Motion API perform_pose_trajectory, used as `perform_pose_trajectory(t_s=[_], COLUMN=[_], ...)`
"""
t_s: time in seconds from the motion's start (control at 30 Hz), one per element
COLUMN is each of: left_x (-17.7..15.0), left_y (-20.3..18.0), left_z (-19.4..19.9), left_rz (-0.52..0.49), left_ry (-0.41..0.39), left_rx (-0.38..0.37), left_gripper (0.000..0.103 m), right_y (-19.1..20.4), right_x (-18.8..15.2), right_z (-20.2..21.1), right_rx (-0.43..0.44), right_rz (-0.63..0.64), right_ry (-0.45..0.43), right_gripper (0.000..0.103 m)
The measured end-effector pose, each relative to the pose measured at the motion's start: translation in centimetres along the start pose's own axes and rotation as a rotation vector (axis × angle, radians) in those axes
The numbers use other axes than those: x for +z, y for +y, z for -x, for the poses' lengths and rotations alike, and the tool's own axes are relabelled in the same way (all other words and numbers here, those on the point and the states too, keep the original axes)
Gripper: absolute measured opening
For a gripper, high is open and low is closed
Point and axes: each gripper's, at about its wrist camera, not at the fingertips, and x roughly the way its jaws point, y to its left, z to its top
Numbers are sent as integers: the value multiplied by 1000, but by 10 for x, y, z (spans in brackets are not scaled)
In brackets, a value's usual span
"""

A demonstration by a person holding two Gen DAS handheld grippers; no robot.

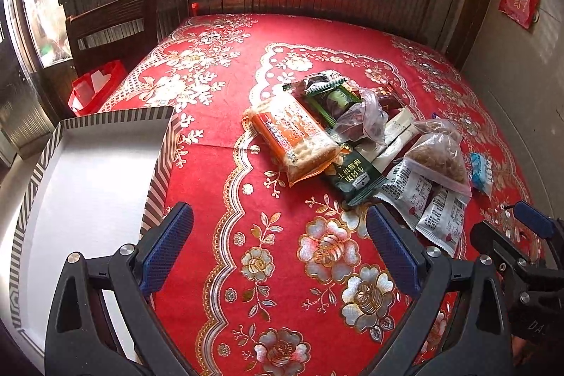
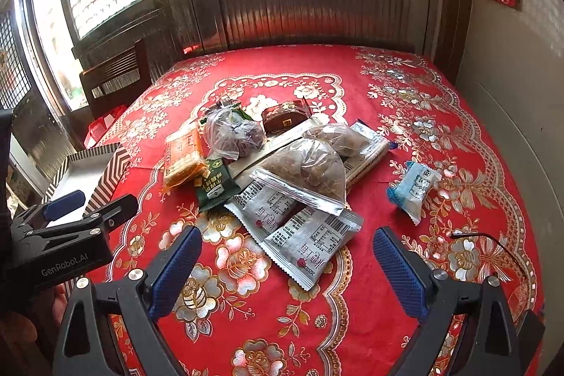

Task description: Organize snacks

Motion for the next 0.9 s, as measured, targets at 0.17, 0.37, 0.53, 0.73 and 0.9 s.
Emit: perform_pose_trajectory(t_s=[0.17, 0.37, 0.53, 0.73, 0.9], left_x=[2, 3, 2, 1, 2], left_y=[2, 4, 3, 2, 1], left_z=[-5, -9, -13, -18, -22], left_rz=[1, 0, -1, -6, -11], left_ry=[4, 6, 16, 27, 38], left_rx=[9, 13, 13, 17, 17], left_gripper=[99, 99, 99, 99, 99], right_y=[6, 7, 7, 8, 7], right_x=[0, 2, 0, 0, 1], right_z=[-6, -14, -17, -22, -24], right_rx=[-9, -10, -5, -6, -16], right_rz=[20, 24, 23, 25, 30], right_ry=[12, 23, 31, 44, 45], right_gripper=[98, 98, 98, 98, 98])
